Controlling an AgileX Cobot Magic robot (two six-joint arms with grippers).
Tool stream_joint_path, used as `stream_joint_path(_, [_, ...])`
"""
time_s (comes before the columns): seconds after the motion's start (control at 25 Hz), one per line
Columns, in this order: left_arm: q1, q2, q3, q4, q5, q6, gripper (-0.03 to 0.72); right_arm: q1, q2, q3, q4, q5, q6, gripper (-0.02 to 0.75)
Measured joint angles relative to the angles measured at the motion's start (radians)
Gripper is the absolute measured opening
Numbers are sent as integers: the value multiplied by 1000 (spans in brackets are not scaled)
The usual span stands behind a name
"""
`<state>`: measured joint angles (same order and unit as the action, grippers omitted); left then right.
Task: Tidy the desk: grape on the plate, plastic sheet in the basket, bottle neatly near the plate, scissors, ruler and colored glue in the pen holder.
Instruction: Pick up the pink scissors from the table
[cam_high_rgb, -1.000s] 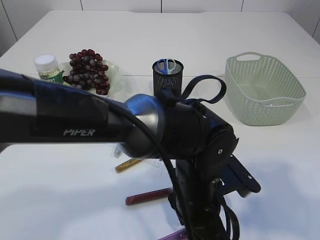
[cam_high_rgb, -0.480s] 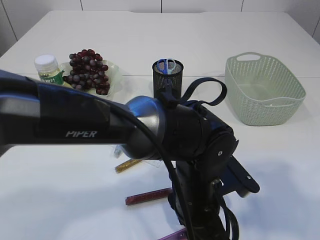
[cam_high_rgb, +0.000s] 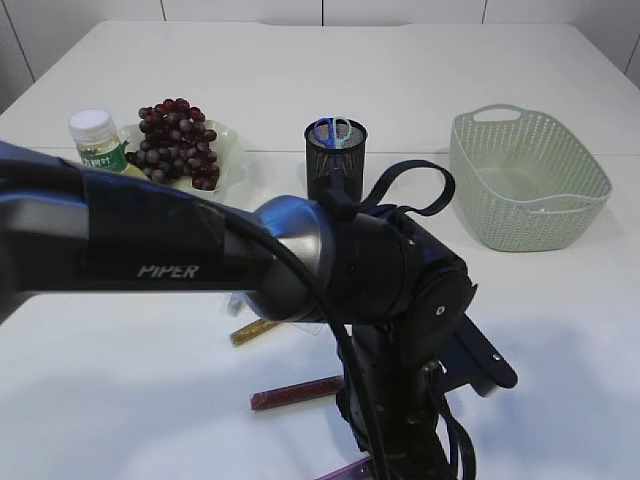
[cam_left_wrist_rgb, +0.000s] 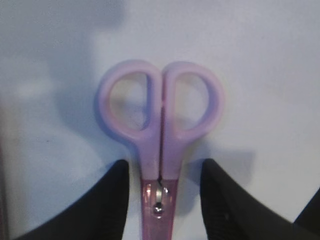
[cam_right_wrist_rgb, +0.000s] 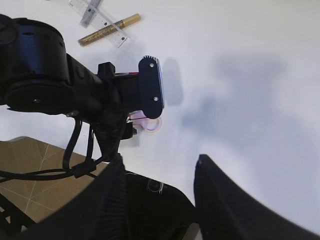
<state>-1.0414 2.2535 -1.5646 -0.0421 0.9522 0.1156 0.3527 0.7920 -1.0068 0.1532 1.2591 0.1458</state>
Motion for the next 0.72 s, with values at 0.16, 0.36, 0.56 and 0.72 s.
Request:
stream_joint_path(0.16, [0, 0, 0, 9, 0, 0, 312, 0, 0, 0, 0, 0, 0, 364])
stream_joint_path(0.36, [0, 0, 0, 16, 0, 0, 248, 0, 0, 0, 0, 0, 0, 364])
stream_joint_path(0.56, [0, 0, 0, 18, 0, 0, 194, 0, 0, 0, 0, 0, 0, 364])
stream_joint_path(0.72, [0, 0, 0, 18, 0, 0, 169, 0, 0, 0, 0, 0, 0, 364])
